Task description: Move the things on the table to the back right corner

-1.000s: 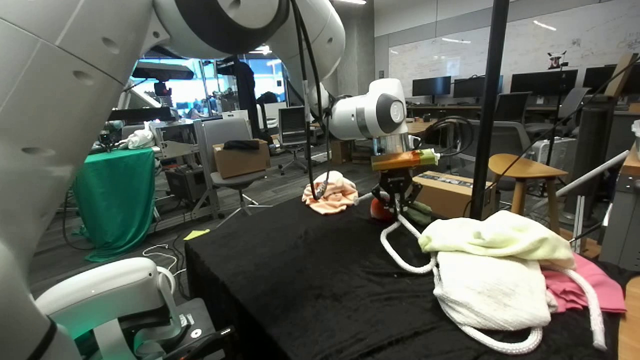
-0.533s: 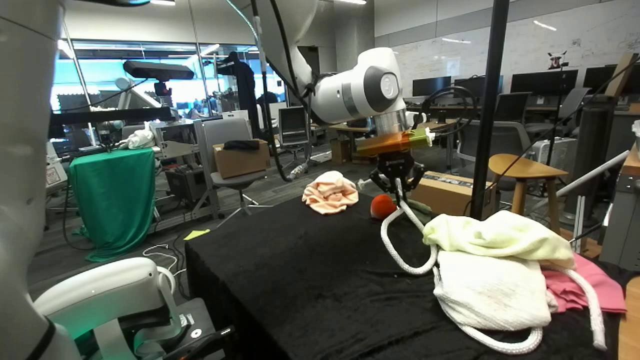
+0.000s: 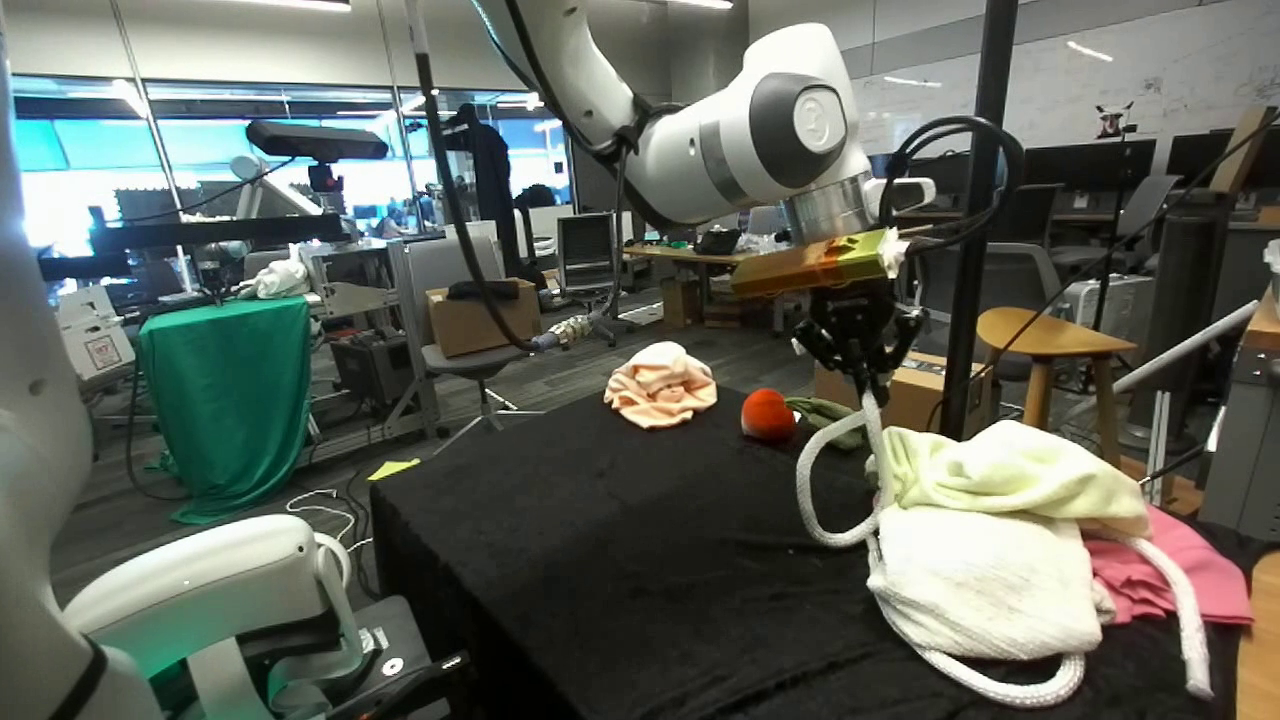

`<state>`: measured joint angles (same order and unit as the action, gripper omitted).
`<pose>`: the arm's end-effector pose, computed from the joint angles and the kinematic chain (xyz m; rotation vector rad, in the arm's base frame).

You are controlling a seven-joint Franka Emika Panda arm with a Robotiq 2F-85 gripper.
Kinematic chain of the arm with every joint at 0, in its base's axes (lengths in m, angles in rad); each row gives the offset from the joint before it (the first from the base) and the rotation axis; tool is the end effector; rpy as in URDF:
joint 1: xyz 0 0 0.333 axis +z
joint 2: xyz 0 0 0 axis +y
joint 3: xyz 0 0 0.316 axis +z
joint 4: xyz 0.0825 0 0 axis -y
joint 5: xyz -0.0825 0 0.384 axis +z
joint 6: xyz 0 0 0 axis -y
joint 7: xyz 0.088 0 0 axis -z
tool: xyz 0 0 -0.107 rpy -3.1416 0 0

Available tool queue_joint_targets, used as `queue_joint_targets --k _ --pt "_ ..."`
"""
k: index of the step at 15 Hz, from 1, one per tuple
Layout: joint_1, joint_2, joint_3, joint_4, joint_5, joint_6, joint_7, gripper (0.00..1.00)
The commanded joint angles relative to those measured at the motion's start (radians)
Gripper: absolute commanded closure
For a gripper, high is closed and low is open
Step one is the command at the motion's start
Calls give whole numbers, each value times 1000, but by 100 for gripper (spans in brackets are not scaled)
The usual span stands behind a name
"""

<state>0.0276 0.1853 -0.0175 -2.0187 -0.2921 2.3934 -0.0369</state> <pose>0.6045 0.0040 0.3795 2.8841 0.3531 0.2700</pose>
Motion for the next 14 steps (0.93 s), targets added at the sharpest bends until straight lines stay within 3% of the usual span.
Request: queue_joint_targets --k 1,6,12,13,14 --pt "-26 -21 -44 -12 -3 37 132 92" --pt "-33 68 -104 63 -19 36 371 93" --pt "24 174 -171 124 -84 7 706 92" --pt "33 188 -177 131 -93 0 738 74" --pt "44 199 -183 136 -102 -7 769 62"
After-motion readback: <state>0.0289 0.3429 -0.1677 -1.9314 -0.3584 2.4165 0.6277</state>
